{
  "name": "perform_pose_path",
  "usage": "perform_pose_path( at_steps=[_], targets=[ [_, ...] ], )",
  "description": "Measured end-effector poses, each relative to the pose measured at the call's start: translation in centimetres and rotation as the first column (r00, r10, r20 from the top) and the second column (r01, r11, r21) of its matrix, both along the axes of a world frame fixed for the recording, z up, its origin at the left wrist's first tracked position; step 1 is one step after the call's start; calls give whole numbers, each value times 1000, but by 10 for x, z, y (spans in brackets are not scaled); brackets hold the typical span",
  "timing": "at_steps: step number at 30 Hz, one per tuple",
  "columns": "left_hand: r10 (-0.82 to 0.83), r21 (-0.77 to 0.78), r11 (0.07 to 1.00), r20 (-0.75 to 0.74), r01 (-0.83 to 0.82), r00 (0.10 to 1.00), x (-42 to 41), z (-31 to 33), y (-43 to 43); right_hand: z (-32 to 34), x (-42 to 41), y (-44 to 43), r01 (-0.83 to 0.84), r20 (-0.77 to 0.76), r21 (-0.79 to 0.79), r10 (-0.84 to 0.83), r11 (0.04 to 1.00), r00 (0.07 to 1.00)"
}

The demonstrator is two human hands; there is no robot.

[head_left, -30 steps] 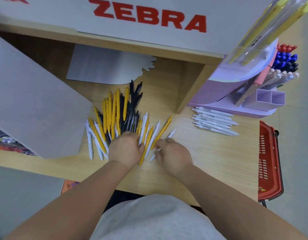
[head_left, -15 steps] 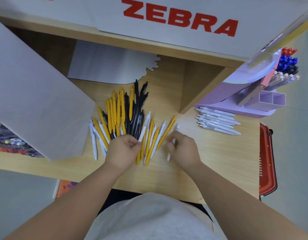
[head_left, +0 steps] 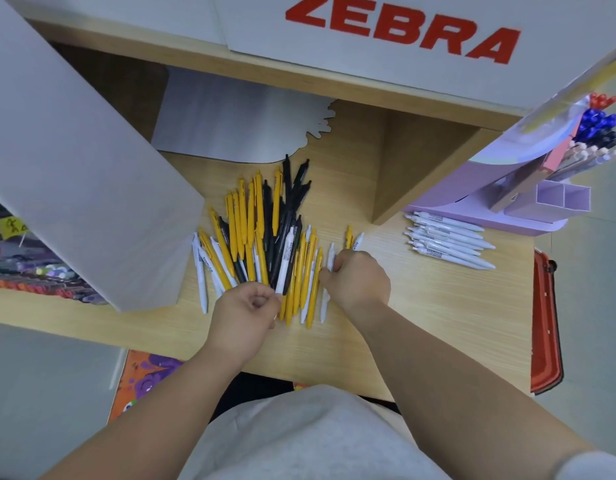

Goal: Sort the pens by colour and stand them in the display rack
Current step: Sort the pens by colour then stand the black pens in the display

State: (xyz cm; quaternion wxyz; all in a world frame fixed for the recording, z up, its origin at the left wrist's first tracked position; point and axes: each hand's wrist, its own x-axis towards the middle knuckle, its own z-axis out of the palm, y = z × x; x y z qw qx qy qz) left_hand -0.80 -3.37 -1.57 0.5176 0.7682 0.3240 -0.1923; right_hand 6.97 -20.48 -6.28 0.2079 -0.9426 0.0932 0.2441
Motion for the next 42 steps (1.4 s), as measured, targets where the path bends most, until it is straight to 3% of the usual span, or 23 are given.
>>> perform_pose_path(
  at_steps=[5,8,11,13,16,18,20,22,27,33,42],
  targets=[
    [-10,-7,1000,31,10,999,4,6,-5,19,-2,-8,190,76,234,-213,953,974],
    [-58,7,998,48,58,997,6,12,-14,32,-6,-37,179,157,354,-247,918,956],
    [-100,-14,995,30,100,995,8,14,-36,36,-10,-89,27,241,224,-82,974,967],
    [-122,-62,991,-3,121,993,11,12,-58,34,-10,-130,-159,253,59,139,986,957],
    [-185,-118,977,-65,177,981,14,5,-98,26,-7,-174,-506,85,-113,516,855,853],
    [-200,-145,972,-106,184,974,16,-2,-126,21,1,-189,-640,-43,-132,640,757,767],
    [-161,-150,979,-124,142,979,19,-12,-150,16,10,-199,-679,-52,-159,680,717,731],
    [-95,-130,989,-140,77,986,24,-21,-170,9,18,-206,-657,44,-220,680,721,732],
    [-46,-96,995,-227,25,973,26,-34,-201,-1,20,-227,-440,260,-336,531,833,807],
    [-95,-115,992,-324,61,941,52,-42,-218,0,13,-238,-269,202,-267,326,926,923],
    [-168,-309,947,-231,91,958,79,-30,-232,-2,1,-229,-102,258,-153,139,983,956]
  ],
)
